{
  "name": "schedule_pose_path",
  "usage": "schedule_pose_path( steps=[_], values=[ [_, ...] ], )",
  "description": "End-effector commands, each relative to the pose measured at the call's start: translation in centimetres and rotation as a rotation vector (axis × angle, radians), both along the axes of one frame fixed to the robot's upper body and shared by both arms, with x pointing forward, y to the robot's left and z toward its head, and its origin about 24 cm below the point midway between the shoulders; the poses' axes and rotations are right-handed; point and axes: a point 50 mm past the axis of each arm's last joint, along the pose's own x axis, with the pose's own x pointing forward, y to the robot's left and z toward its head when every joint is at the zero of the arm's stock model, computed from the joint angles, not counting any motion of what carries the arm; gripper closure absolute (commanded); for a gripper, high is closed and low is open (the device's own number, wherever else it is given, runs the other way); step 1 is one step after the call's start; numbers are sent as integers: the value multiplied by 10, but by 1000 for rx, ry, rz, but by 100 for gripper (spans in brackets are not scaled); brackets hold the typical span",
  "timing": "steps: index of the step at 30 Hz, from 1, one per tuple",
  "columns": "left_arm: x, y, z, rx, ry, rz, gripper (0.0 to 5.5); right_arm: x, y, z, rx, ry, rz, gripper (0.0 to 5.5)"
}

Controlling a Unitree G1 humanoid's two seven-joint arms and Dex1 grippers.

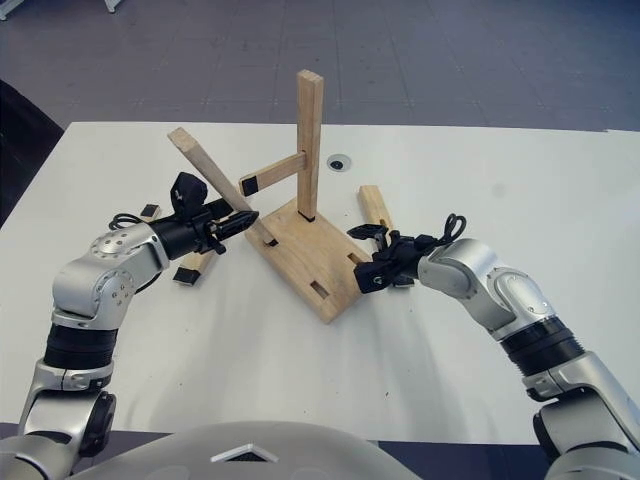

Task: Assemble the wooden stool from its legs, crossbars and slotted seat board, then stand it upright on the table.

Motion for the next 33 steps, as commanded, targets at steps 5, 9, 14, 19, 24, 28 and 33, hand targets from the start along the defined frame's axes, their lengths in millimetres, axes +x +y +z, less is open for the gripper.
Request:
schedule_pose_path(
  steps=[5,9,14,19,24,28,33],
  values=[
    [-19,22,-73,259,462,47,345,-30,-3,-45,-96,213,0,172],
    [-25,24,-81,310,523,25,345,-32,-2,-45,-92,214,-1,172],
    [-16,24,-78,347,508,22,345,-29,5,-35,23,232,-68,172],
    [-8,27,-75,405,452,12,345,6,35,62,652,318,-318,172],
    [-6,30,-72,427,391,19,345,59,6,113,841,194,-558,172],
    [-6,29,-72,420,378,17,345,99,-23,108,756,107,-692,226],
    [-8,26,-71,404,362,5,345,143,-14,98,784,56,-763,317]
  ],
)
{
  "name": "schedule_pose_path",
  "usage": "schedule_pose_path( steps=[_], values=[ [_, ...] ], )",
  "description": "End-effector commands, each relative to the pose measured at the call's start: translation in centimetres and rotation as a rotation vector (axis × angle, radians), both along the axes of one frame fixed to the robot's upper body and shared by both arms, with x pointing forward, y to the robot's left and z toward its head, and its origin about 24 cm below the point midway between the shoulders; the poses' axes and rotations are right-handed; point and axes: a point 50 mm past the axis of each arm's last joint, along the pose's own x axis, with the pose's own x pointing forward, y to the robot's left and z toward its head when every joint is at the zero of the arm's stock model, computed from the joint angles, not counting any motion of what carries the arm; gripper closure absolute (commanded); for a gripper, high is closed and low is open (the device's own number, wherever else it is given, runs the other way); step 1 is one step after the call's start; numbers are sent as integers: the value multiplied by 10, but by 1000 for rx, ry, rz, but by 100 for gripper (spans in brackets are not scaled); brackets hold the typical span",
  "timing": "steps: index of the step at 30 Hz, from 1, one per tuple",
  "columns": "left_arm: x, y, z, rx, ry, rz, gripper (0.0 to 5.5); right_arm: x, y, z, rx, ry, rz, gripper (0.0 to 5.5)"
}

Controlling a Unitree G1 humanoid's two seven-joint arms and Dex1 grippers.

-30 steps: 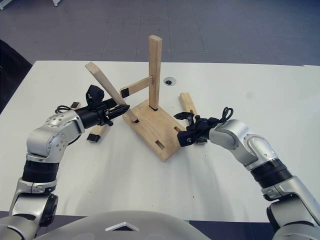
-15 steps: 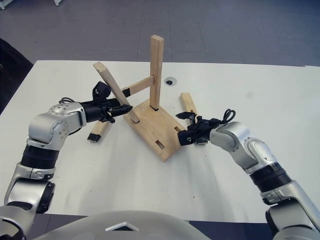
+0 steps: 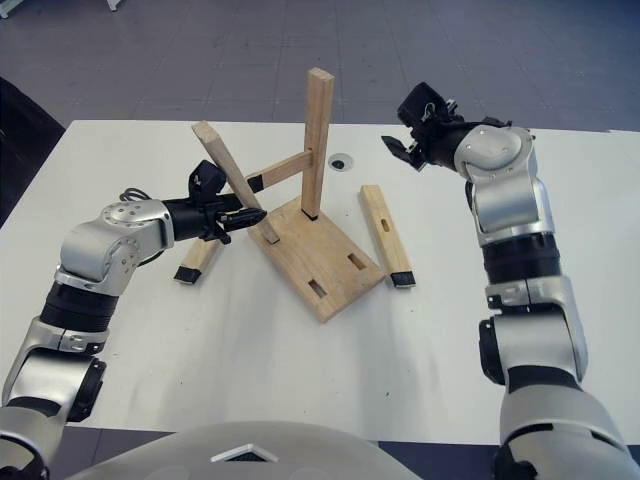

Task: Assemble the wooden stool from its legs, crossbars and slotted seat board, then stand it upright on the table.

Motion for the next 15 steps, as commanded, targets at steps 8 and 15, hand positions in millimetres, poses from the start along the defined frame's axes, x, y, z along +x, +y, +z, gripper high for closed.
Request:
schedule_pose_path(
  steps=[8,15],
  values=[
    [-36,29,-76,291,288,103,345,41,50,-4,58,-65,-3,472],
    [-37,26,-76,286,292,93,345,-7,158,52,315,-258,756,540]
  ],
)
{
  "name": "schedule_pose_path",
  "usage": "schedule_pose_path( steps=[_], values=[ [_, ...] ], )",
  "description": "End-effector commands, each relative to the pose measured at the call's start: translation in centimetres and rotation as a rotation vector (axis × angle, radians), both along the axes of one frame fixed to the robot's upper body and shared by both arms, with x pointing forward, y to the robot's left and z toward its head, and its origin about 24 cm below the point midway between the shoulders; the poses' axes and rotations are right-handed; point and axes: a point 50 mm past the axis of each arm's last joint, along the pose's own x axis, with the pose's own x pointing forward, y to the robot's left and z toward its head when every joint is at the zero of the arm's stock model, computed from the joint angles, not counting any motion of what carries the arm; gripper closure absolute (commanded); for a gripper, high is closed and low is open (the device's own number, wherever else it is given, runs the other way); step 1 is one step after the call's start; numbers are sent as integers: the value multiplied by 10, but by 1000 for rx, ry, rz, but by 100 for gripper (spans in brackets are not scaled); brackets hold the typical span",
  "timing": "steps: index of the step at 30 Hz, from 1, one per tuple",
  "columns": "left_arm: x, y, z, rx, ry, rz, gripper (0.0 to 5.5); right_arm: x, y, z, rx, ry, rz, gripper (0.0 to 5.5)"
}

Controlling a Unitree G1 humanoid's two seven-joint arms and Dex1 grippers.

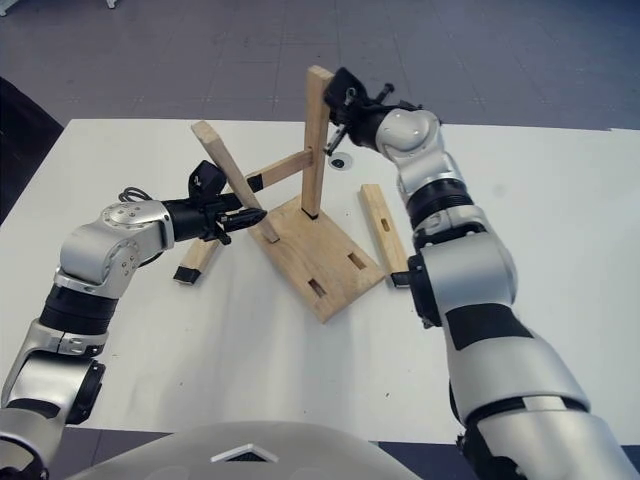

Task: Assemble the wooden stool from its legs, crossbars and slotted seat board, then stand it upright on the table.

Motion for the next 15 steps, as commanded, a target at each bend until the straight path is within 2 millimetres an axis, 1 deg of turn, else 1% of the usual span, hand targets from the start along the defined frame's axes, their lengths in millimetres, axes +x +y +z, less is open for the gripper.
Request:
schedule_pose_path(
  steps=[1,2,3,4,5,6,7,8,9,10,12,13,15],
  values=[
    [-34,25,-76,269,315,101,345,-48,70,64,210,-228,531,540],
    [-35,26,-76,268,316,105,345,-55,66,60,208,-210,548,540],
    [-35,26,-77,267,316,108,345,-58,61,54,185,-193,541,540],
    [-36,27,-77,265,317,110,345,-54,53,46,141,-174,490,540],
    [-36,26,-77,262,316,109,345,-45,41,40,97,-158,388,540],
    [-35,25,-77,259,315,108,345,-35,27,37,64,-155,257,540],
    [-35,25,-77,257,313,106,345,-25,9,46,85,-175,106,540],
    [-35,24,-77,255,313,107,345,-21,-6,62,127,-216,-3,540],
    [-35,24,-77,254,313,108,344,-23,-15,78,172,-253,-58,540],
    [-36,24,-78,254,314,110,344,-26,-18,89,201,-274,-78,540],
    [-36,24,-78,252,316,114,344,-35,-11,96,226,-284,-66,540],
    [-36,24,-78,251,314,114,344,-41,-2,101,252,-285,-34,540],
    [-34,23,-76,250,310,112,344,-60,22,113,323,-276,88,540]
  ],
)
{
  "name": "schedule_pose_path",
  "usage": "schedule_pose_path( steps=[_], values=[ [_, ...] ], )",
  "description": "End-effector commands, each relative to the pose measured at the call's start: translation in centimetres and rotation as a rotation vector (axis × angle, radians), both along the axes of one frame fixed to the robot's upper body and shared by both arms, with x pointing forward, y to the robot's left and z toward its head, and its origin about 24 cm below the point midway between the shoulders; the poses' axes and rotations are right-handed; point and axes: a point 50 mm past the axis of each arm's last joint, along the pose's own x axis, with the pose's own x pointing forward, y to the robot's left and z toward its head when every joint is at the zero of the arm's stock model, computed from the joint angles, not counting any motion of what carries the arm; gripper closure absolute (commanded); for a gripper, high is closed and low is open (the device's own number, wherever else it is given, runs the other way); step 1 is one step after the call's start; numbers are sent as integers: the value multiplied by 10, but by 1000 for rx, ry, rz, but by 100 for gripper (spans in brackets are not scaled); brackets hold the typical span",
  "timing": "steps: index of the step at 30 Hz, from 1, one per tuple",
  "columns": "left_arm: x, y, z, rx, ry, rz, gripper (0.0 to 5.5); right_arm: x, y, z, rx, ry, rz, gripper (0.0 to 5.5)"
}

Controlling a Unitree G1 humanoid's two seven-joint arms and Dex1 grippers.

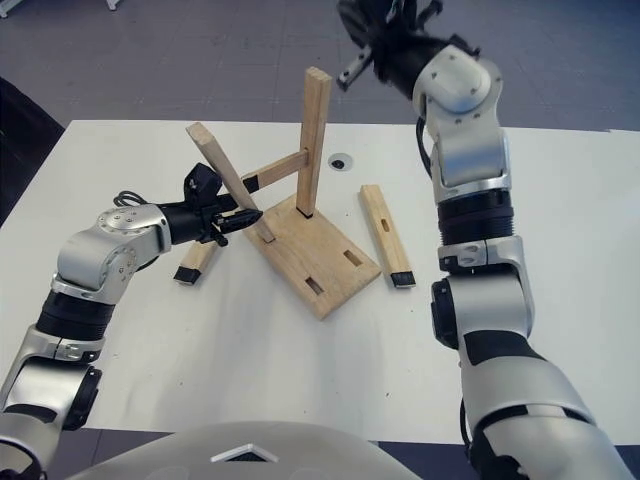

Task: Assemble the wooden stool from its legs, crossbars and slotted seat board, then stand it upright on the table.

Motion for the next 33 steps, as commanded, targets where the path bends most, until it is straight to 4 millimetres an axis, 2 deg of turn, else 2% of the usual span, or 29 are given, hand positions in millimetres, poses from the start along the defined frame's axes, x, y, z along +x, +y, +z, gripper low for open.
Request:
schedule_pose_path(
  steps=[1,4,6,9,13,16,19,21,24,27,29,31,33],
  values=[
    [-32,21,-73,235,324,94,344,-34,43,17,73,3,231,540],
    [-32,21,-73,234,326,96,344,-48,74,3,38,94,392,540],
    [-32,21,-72,234,326,95,344,-45,90,-12,17,175,431,540],
    [-31,19,-71,230,322,91,344,-35,99,-22,2,221,413,540],
    [-31,19,-71,224,320,96,344,-22,91,-44,-66,266,344,540],
    [-33,18,-73,221,323,102,344,-24,79,-90,-236,411,359,540],
    [-32,18,-73,217,324,105,344,-29,57,-143,-408,621,373,540],
    [-32,18,-73,216,324,107,344,-25,46,-156,-419,701,320,540],
    [-32,20,-73,214,328,121,344,-13,42,-139,-332,683,274,540],
    [-31,19,-73,212,325,122,344,-14,44,-98,-151,574,320,540],
    [-31,19,-74,211,325,123,344,-22,43,-56,-15,472,373,540],
    [-32,20,-75,211,328,129,344,-29,34,-2,121,325,386,540],
    [-33,22,-76,213,332,133,344,-32,23,39,232,211,362,540]
  ],
)
